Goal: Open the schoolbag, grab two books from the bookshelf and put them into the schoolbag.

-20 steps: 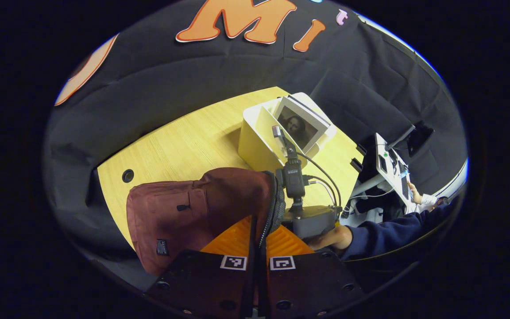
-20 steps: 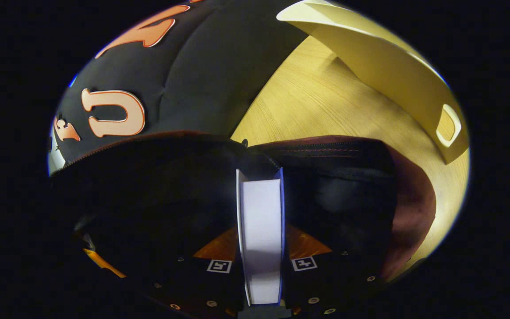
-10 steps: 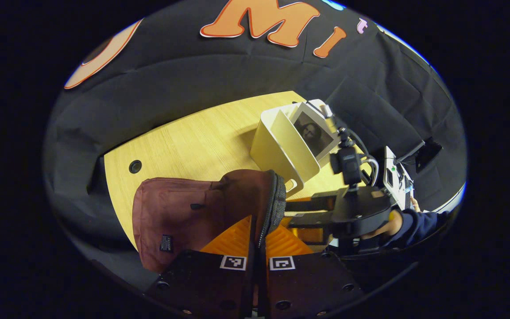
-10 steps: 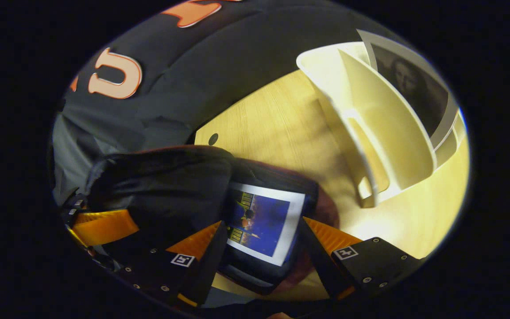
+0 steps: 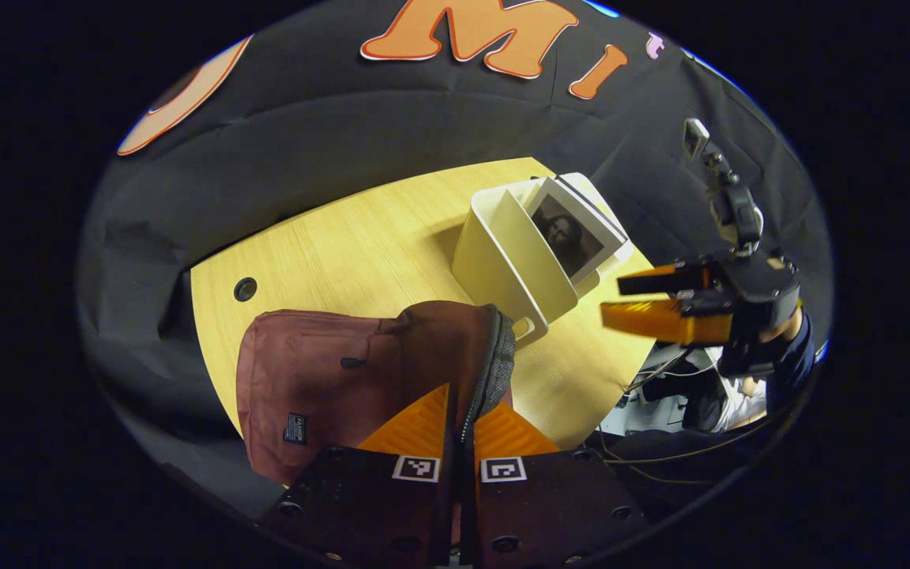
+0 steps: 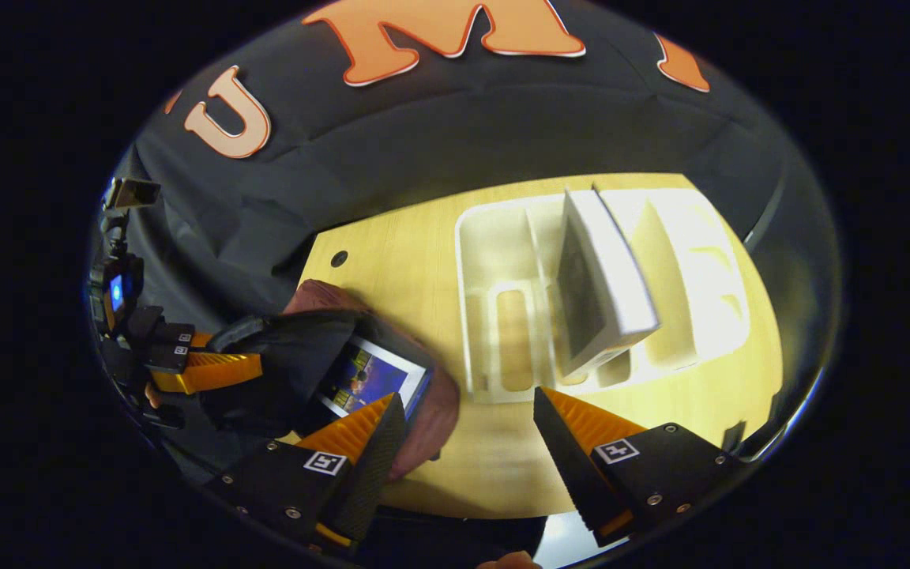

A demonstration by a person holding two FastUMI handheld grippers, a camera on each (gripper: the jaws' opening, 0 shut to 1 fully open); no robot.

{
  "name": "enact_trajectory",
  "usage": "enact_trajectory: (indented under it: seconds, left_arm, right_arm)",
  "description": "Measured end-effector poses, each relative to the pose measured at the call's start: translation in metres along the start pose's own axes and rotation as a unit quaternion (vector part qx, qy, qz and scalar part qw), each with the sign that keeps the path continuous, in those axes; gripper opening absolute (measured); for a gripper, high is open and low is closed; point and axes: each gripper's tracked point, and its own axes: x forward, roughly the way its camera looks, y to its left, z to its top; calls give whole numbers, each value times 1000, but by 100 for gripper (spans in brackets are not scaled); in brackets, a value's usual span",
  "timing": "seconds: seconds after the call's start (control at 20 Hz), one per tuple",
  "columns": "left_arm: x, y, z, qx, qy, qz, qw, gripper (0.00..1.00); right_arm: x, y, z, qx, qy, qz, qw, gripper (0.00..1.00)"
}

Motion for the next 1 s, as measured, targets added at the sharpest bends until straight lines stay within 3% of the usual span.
enact_trajectory:
  seconds: [0.25,0.45,0.6,1.0]
  left_arm:
    - [0,-1,0,-8,0,6,1000,5]
    - [2,1,-2,-20,2,9,1000,5]
    - [5,5,-1,-25,6,16,1000,5]
    - [7,7,-1,-37,14,26,999,5]
  right_arm:
    - [-27,-54,46,-45,-2,-51,998,98]
    - [-34,-66,73,-64,20,-49,997,98]
    - [-9,-75,86,-70,45,-38,996,98]
    - [63,-92,88,-65,114,-53,990,98]
